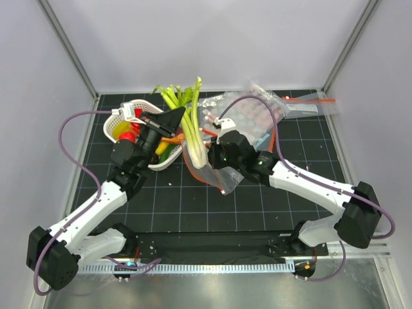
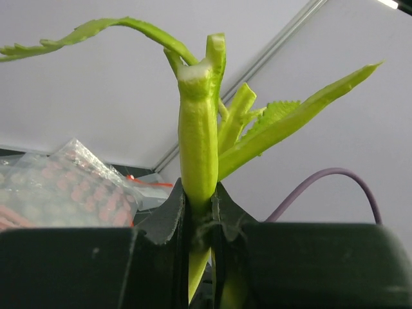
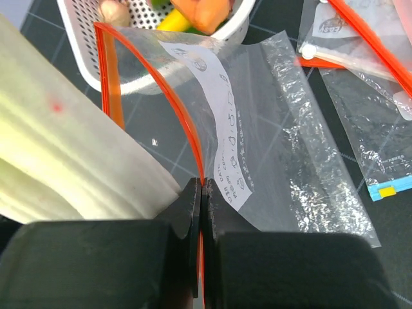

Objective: Place the food in the zip-top bag and seal the zipper
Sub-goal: Place the fake vegetable in the zipper food storage bag.

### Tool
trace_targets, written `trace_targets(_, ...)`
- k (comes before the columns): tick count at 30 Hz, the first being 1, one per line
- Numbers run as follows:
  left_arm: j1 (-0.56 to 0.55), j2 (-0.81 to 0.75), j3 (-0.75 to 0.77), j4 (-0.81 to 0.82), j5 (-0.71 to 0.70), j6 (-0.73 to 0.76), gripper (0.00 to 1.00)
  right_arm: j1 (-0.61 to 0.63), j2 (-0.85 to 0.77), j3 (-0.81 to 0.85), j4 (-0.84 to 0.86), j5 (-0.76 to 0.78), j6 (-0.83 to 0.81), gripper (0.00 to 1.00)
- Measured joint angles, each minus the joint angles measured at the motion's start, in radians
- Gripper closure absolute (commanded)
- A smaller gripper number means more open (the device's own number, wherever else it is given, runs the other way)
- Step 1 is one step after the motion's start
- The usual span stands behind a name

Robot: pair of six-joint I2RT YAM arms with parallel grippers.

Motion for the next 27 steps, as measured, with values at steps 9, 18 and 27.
trace_targets(9, -0.006, 0.020, -0.080, 0.097, 0.015, 0.076, 1.00, -0.049, -0.103, -0.050, 0.053, -0.055, 0.029, 0.99)
trace_targets(18, -0.039, 0.053, -0.121, 0.157, 0.078, 0.222, 1.00, -0.096, -0.166, -0.094, 0.076, -0.082, 0.048, 0.99)
trace_targets(27, -0.083, 0.119, -0.167, 0.336, 0.189, 0.231, 0.99, -0.102, -0.252, -0.159, 0.113, -0.029, 0.063, 0.99)
